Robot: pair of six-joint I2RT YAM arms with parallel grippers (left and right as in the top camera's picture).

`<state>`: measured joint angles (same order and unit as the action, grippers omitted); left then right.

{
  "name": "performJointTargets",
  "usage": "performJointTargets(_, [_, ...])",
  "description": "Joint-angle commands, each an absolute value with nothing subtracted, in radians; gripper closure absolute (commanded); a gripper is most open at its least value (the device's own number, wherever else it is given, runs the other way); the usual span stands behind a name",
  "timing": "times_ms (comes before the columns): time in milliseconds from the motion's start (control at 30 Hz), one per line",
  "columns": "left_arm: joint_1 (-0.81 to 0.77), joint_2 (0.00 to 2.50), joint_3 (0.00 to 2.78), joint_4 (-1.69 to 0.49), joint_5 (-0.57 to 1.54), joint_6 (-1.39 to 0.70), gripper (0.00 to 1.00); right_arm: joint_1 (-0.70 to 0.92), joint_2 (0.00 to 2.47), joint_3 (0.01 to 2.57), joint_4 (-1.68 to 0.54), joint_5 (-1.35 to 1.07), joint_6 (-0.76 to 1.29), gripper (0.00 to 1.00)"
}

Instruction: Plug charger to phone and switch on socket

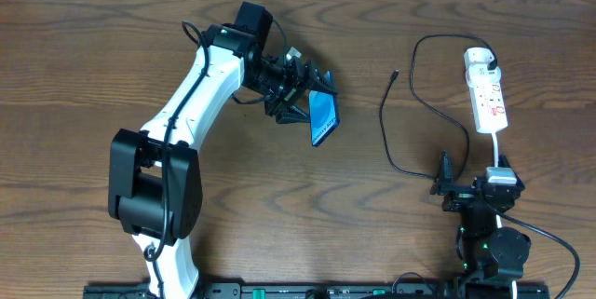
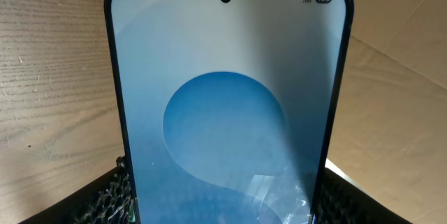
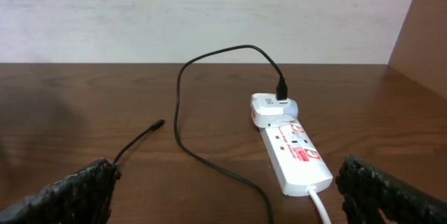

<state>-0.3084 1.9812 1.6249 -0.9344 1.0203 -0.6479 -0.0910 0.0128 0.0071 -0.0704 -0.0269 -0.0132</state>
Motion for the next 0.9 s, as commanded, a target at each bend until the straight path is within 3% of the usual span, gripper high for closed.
performJointTargets(0, [-0.304,1.952,1.623,-0.933,1.071,-0.648,0.29,-0.084,0.01,0.006,-0.074,-0.029,-0.024,0.01])
performJointTargets(867, [-0.304,1.952,1.623,-0.93,1.093,-0.717,0.29,-0.084,0.01,0.006,-0.073,-0.029,-0.024,0.01])
